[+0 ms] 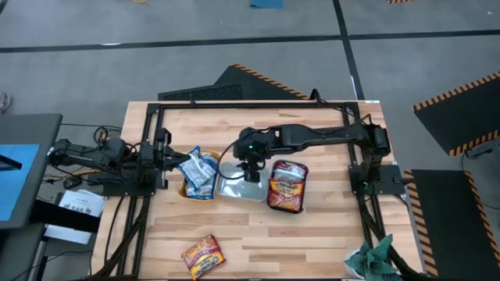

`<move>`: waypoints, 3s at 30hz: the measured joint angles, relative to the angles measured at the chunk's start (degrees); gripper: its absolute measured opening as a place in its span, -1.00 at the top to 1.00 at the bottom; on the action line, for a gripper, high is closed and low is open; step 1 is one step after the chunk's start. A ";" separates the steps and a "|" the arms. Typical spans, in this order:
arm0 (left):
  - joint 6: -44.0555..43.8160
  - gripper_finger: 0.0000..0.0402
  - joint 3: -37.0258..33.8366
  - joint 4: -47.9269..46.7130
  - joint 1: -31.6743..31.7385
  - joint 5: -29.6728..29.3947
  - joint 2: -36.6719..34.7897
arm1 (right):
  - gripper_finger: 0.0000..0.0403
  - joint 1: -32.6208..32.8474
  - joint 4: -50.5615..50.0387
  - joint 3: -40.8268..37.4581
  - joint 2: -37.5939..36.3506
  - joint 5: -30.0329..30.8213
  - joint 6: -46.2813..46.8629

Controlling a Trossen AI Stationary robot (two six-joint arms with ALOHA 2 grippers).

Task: Sort Maruchan noodles
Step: Put the red noodle pack into the white bin

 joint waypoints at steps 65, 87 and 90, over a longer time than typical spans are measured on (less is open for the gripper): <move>-27.35 -0.09 31.23 -22.97 -32.09 12.11 79.32 | 0.13 10.36 7.78 -31.50 -20.88 27.07 12.02; -20.31 1.00 34.93 -35.45 -28.48 1.01 64.73 | 0.13 10.41 8.54 -31.39 -20.93 27.05 11.55; -14.09 1.00 35.12 -34.62 -27.67 -5.90 58.18 | 0.13 10.41 8.66 -31.39 -20.93 27.52 11.43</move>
